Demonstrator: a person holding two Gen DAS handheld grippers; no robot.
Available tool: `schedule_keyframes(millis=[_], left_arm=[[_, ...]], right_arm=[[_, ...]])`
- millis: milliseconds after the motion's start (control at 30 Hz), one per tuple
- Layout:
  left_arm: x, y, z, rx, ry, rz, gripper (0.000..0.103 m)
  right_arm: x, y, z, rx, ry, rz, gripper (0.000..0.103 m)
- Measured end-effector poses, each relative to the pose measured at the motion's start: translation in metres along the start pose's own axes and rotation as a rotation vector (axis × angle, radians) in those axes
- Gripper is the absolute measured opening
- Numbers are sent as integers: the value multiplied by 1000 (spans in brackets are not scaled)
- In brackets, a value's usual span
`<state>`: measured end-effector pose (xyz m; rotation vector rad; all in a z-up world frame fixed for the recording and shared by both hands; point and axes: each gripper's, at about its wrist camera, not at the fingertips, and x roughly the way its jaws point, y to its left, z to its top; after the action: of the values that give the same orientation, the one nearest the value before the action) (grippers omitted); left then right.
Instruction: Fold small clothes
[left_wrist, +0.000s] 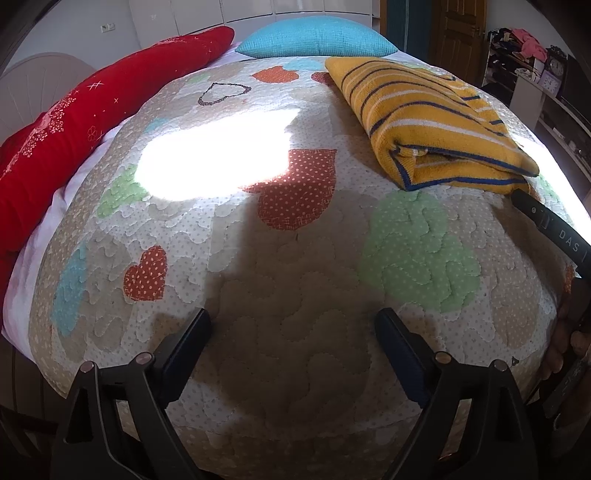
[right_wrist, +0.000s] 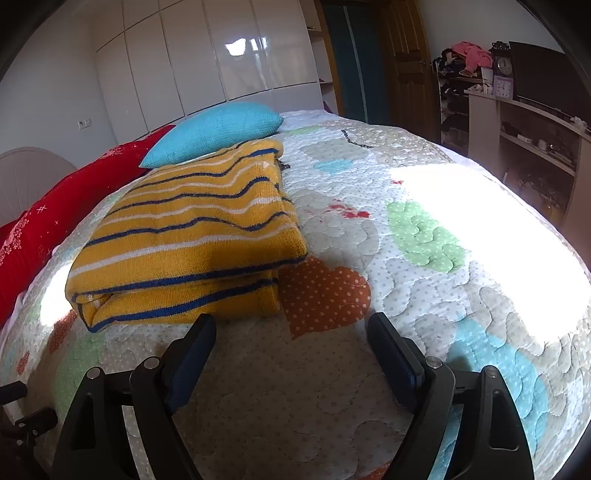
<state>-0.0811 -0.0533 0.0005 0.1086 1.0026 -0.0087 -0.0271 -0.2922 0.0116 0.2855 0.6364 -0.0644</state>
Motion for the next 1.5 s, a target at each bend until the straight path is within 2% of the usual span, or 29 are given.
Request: schedule_keyframes(millis=[767, 900, 1200, 1333, 1367, 1400, 1433, 1467, 1500], left_arm=[[3, -1, -1, -3, 11, 39, 98], [3, -1, -1, -5, 12, 40, 98], [3, 0, 0, 2, 16, 32, 98], [5, 0, 1, -4, 13, 22, 100], [5, -1, 2, -6, 11, 20, 100], [5, -1, 2, -9, 9, 15, 100], [4, 0, 2, -15, 6, 6, 100], [2, 1, 2, -25, 2, -6, 100], [1, 2, 2, -36, -2, -22, 100]], right_arm=[[-3, 0, -2, 0, -15, 13, 89], [-1, 4, -2, -27, -7, 12, 92], [-10, -2, 6, -3, 12, 26, 91], [-41, -18, 39, 64, -96, 41, 91], [-41, -18, 53, 61, -101, 60, 90], [-39, -18, 68, 57, -98, 83, 81], [-34, -15, 82, 53, -88, 107, 65], [-25, -11, 96, 46, -71, 139, 55], [-17, -5, 109, 34, -52, 181, 37]])
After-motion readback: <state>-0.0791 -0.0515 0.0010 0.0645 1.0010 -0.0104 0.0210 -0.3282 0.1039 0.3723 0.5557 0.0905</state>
